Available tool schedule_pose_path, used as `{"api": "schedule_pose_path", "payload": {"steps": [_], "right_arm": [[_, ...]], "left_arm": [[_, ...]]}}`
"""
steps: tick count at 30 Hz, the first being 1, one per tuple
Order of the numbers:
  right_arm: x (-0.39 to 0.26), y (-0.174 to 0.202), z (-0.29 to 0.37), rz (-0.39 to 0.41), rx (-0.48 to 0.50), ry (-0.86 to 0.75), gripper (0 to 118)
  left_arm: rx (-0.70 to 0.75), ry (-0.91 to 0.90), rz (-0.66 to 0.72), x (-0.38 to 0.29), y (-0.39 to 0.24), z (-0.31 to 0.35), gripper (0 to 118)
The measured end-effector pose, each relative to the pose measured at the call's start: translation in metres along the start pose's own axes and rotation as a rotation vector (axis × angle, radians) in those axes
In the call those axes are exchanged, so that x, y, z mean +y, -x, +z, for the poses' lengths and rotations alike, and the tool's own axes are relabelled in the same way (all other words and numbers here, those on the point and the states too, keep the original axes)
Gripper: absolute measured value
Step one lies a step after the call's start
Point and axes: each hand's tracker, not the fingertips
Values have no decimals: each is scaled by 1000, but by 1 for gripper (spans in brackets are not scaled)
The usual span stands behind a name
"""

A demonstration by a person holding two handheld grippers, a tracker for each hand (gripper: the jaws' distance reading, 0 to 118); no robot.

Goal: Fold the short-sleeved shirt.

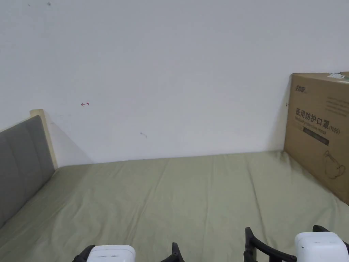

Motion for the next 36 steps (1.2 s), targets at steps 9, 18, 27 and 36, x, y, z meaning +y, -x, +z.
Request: {"api": "schedule_pose_path", "payload": {"steps": [9,18,27,36], "right_arm": [[10,11,-16,-14,22,56,104],[-9,3,-36,-18,13,92,104],[2,5,-17,-17,14,124,104],[2,5,-14,-18,20,110,104]], "left_arm": [[61,158,25,15,5,-5,116],[135,285,13,23,-4,-11,116],[126,271,-32,15,-8,-14,116],[117,217,-8,20,-5,-12,112]]}}
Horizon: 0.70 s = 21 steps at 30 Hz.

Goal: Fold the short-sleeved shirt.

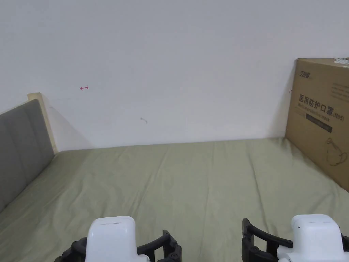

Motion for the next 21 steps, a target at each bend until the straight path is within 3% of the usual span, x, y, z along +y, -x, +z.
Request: {"api": "schedule_pose_path", "payload": {"steps": [7,21], "right_arm": [[-10,-6,-7,1,-4,0,104],[-12,-2,-5,31,-15,-2,104]], "left_arm": [[77,-89,-54,-8,-4,7,112],[-7,-83,-40,-6,2,9,113]]}}
